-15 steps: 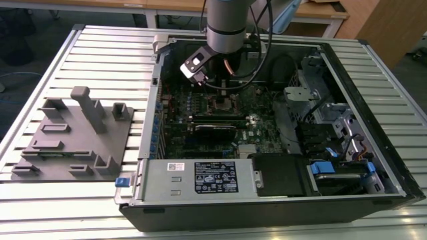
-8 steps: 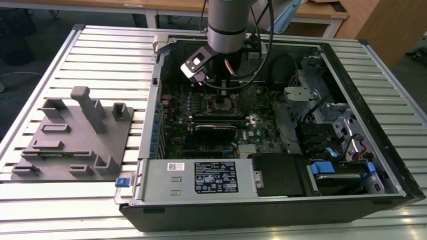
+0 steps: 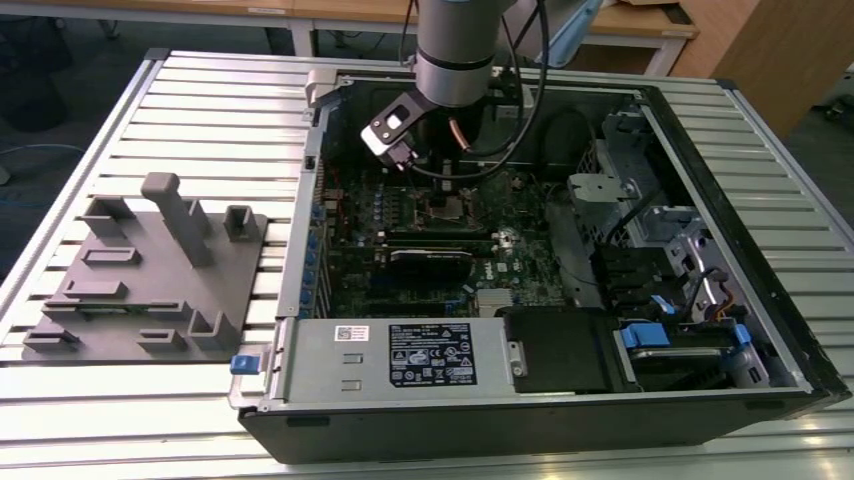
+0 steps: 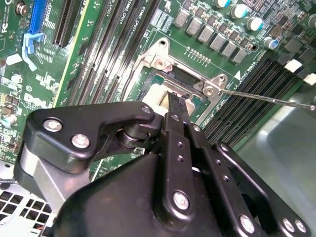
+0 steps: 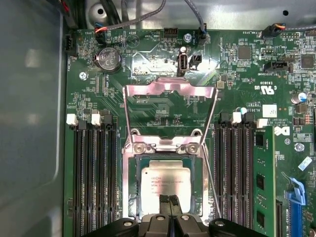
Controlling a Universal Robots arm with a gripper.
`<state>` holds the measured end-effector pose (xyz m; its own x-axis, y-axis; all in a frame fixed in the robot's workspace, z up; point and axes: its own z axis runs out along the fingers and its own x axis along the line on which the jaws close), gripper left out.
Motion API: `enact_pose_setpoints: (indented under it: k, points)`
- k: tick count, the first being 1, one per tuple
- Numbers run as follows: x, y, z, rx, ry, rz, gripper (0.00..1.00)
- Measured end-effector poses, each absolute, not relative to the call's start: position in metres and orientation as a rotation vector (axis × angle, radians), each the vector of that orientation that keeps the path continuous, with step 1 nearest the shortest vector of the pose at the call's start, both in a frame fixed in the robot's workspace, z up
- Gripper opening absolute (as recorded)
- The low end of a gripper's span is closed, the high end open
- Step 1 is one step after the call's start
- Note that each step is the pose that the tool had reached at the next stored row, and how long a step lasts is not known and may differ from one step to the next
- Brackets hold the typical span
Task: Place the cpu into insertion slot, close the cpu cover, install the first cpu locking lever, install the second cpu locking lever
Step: 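Place the cpu into insertion slot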
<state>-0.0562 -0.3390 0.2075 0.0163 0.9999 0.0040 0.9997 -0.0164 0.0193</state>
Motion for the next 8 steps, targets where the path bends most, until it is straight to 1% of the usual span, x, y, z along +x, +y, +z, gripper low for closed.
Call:
enact_pose_setpoints:
  k: [8]
  points:
    - [-0.0497, -0.3390, 0.2067, 2.246, 2.180, 0.025, 0.10]
